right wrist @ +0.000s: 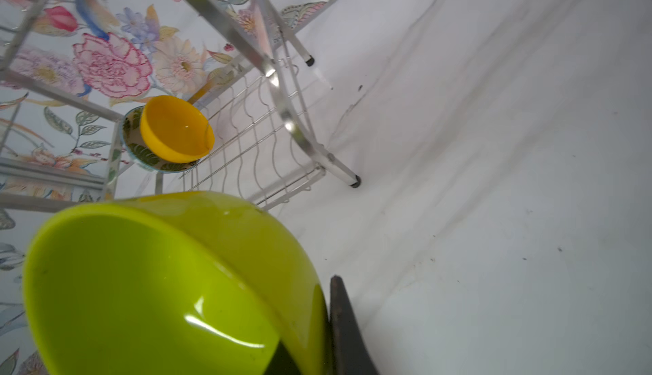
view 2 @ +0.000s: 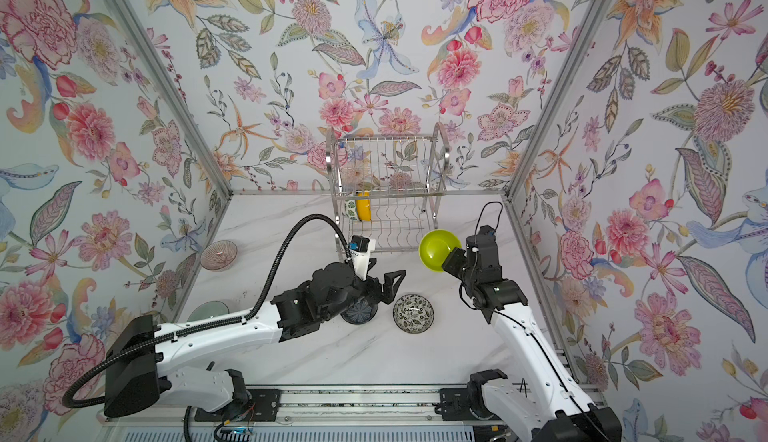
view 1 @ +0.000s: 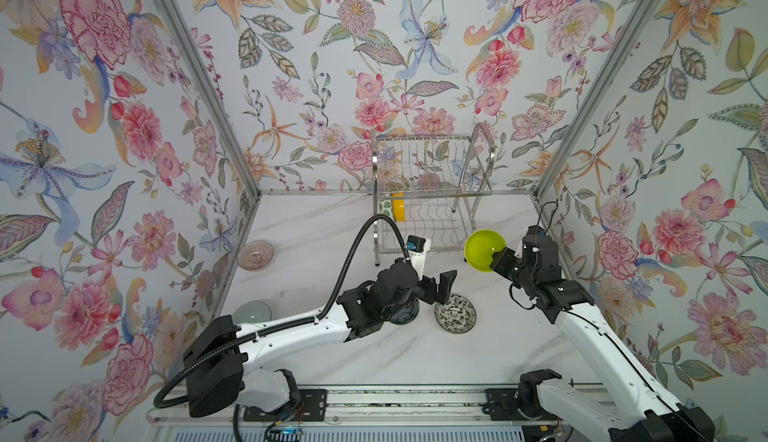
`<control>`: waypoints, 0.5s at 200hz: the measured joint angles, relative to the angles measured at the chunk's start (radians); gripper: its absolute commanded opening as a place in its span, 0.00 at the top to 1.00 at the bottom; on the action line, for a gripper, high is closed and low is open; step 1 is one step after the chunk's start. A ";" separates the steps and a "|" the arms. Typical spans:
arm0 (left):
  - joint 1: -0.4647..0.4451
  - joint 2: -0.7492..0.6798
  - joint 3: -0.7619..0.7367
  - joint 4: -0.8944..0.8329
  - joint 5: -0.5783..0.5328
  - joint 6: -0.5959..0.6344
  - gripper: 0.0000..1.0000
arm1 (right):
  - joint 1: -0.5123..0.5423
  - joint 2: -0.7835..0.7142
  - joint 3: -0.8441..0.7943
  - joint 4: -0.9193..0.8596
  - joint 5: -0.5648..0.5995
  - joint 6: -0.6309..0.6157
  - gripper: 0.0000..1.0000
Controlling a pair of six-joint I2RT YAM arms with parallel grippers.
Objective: Load the bowls into the dish rack
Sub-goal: 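Carry the lime-green bowl toward the left gripper while the left gripper approaches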
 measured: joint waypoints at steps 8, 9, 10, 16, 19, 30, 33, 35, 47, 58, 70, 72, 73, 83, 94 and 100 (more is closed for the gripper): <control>0.018 -0.008 0.019 -0.027 0.008 -0.006 0.01 | 0.043 0.006 0.018 0.015 0.024 -0.007 1.00; 0.021 -0.009 0.021 -0.029 0.010 -0.006 0.01 | 0.048 0.008 0.019 0.017 0.025 -0.008 1.00; 0.023 -0.010 0.022 -0.031 0.012 -0.008 0.01 | 0.057 0.009 0.021 0.022 0.032 -0.012 1.00; 0.046 -0.019 0.028 -0.043 0.027 -0.019 0.01 | 0.087 0.013 0.024 0.046 0.051 -0.023 1.00; 0.058 -0.024 0.029 -0.047 0.031 -0.023 0.01 | 0.102 0.015 0.024 0.060 0.064 -0.029 1.00; 0.109 -0.043 0.029 -0.055 0.057 -0.047 0.01 | 0.148 0.026 0.016 0.121 0.094 -0.060 1.00; 0.122 -0.047 0.029 -0.056 0.062 -0.052 0.01 | 0.159 0.029 0.010 0.143 0.102 -0.068 1.00; 0.129 -0.048 0.029 -0.055 0.064 -0.055 0.01 | 0.165 0.033 0.007 0.156 0.105 -0.073 1.00; 0.177 -0.061 0.021 -0.049 0.083 -0.078 0.01 | 0.198 0.056 -0.026 0.256 0.122 -0.114 1.00; 0.206 -0.068 0.006 -0.042 0.088 -0.093 0.01 | 0.219 0.091 -0.057 0.349 0.136 -0.152 1.00; 0.218 -0.070 -0.015 -0.031 0.092 -0.106 0.01 | 0.233 0.151 -0.090 0.463 0.147 -0.192 1.00; 0.218 -0.070 -0.019 -0.028 0.095 -0.107 0.01 | 0.235 0.159 -0.094 0.477 0.148 -0.196 1.00; 0.219 -0.070 -0.021 -0.028 0.095 -0.108 0.01 | 0.235 0.163 -0.095 0.483 0.149 -0.199 1.00; 0.222 -0.070 -0.043 -0.019 0.094 -0.117 0.03 | 0.244 0.221 -0.107 0.561 0.155 -0.229 1.00; 0.224 -0.069 -0.074 0.004 0.083 -0.126 0.05 | 0.258 0.288 -0.111 0.653 0.169 -0.266 1.00; 0.224 -0.069 -0.094 0.018 0.074 -0.132 0.06 | 0.267 0.320 -0.113 0.702 0.174 -0.285 1.00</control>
